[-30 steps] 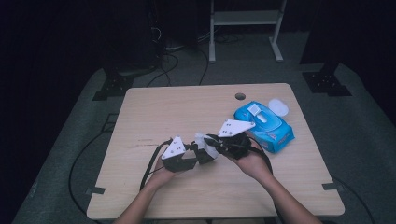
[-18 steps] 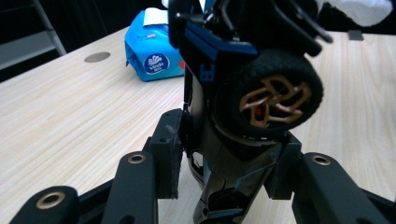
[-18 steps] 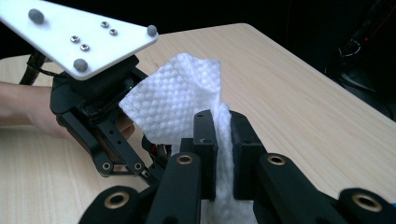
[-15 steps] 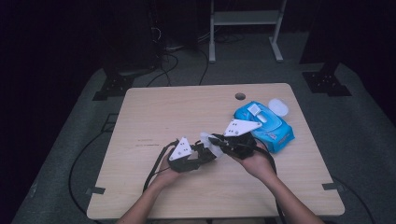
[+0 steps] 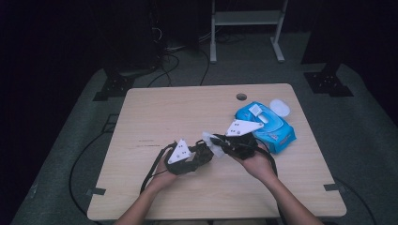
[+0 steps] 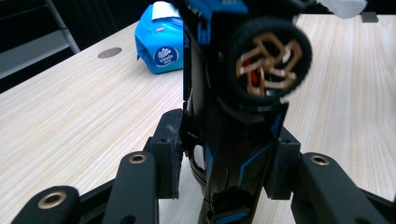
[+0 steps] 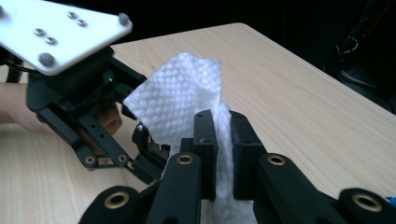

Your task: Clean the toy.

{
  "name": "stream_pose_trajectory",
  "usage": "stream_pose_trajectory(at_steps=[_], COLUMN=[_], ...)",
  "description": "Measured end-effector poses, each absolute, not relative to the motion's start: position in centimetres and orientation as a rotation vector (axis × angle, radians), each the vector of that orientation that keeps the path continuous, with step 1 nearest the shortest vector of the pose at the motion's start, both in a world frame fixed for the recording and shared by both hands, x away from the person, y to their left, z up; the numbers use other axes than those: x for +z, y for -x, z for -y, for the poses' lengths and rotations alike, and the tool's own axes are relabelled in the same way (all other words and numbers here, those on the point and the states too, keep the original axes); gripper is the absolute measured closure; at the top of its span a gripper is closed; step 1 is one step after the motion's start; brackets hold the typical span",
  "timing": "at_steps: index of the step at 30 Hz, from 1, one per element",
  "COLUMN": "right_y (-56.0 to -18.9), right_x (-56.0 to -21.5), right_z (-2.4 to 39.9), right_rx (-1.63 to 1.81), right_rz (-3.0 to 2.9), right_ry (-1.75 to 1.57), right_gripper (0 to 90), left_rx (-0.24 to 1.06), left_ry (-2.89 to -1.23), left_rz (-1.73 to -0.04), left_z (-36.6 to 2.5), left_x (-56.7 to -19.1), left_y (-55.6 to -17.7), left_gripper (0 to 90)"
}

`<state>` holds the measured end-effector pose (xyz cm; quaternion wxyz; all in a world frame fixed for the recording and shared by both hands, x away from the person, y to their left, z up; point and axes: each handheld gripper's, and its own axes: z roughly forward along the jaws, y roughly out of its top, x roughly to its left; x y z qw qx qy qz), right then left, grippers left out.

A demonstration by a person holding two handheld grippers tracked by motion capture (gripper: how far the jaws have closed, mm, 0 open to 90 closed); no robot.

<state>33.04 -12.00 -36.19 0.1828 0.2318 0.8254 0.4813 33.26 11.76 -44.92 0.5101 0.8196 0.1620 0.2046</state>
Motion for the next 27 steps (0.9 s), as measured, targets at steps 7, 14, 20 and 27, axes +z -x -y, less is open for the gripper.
stream_pose_trajectory(at_steps=[7, 14, 20, 27], right_y=[-33.4, -33.7, -33.9, -34.3], right_x=[-36.7, -37.1, -37.4, -38.7], right_z=[12.2, 12.5, 12.6, 12.8], right_rx=[1.366, 1.384, 1.382, 1.378], right_rz=[-2.338, -2.339, -2.343, -2.359], right_ry=[-0.684, -0.708, -0.716, -0.763], right_gripper=[82.7, 82.8, 82.8, 82.8], left_rx=[0.522, 0.547, 0.566, 0.576], left_ry=[-1.992, -2.0, -2.017, -2.032], left_rz=[-0.388, -0.385, -0.377, -0.382], left_z=[-12.1, -12.1, -12.3, -12.9], left_x=[-45.0, -44.9, -44.9, -45.1], left_y=[-33.0, -33.0, -32.9, -33.0], left_gripper=[56.6, 56.6, 56.7, 56.8])
